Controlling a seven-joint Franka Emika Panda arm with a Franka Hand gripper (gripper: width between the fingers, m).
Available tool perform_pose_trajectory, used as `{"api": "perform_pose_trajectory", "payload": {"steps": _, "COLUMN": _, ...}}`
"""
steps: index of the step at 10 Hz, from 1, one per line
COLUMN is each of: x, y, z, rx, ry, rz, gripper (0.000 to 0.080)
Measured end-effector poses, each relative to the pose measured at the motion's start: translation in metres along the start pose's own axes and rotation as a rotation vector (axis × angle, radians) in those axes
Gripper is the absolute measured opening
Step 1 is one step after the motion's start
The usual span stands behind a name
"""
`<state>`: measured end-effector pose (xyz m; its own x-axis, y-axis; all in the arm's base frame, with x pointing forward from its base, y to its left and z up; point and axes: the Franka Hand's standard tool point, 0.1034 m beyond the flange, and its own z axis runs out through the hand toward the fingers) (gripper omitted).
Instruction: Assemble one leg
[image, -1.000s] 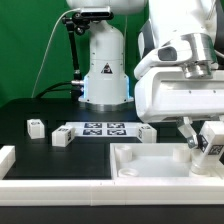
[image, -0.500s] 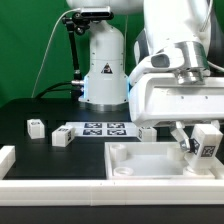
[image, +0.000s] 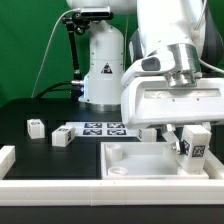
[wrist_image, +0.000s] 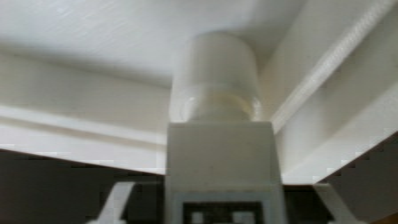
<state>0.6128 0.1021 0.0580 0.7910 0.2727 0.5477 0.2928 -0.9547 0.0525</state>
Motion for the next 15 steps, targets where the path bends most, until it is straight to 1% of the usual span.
{"api": "perform_pose_trajectory", "payload": {"steps": 2, "x": -0.002, "y": -0.001, "z": 0.001, "rx": 0.003, "ry": -0.011, "rz": 0.0, "gripper": 0.0287}}
{"api": "perform_pose_trajectory", "payload": {"steps": 3, "x": -0.002, "y": -0.001, "z": 0.001, "rx": 0.003, "ry": -0.011, "rz": 0.0, "gripper": 0.0459}}
{"api": "perform_pose_trajectory", "payload": {"steps": 4, "x": -0.002, "y": -0.001, "z": 0.001, "rx": 0.003, "ry": -0.011, "rz": 0.0, "gripper": 0.0582}}
{"api": "perform_pose_trajectory", "payload": {"steps": 5, "x": -0.002, "y": -0.001, "z": 0.001, "rx": 0.004, "ry": -0.011, "rz": 0.0, "gripper": 0.0628}}
{"api": "perform_pose_trajectory", "payload": {"steps": 6, "x": -0.002, "y": -0.001, "z": 0.001, "rx": 0.004, "ry": -0.011, "rz": 0.0, "gripper": 0.0628}}
{"api": "perform_pose_trajectory", "payload": {"steps": 7, "x": -0.002, "y": -0.001, "z": 0.001, "rx": 0.004, "ry": -0.011, "rz": 0.0, "gripper": 0.0646}}
{"api": "perform_pose_trajectory", "payload": {"steps": 10, "x": -0.002, "y": 0.0, "z": 0.001, "rx": 0.004, "ry": -0.012, "rz": 0.0, "gripper": 0.0649}}
{"api": "perform_pose_trajectory", "payload": {"steps": 11, "x": -0.001, "y": 0.0, "z": -0.001, "rx": 0.01, "ry": -0.031, "rz": 0.001, "gripper": 0.0649}}
{"api": "perform_pose_trajectory", "payload": {"steps": 13, "x": 0.011, "y": 0.003, "z": -0.012, "rx": 0.013, "ry": -0.044, "rz": -0.001, "gripper": 0.0649}}
{"api": "perform_pose_trajectory", "payload": {"steps": 15, "x": 0.019, "y": 0.002, "z": -0.012, "rx": 0.02, "ry": -0.05, "rz": -0.003, "gripper": 0.0649}}
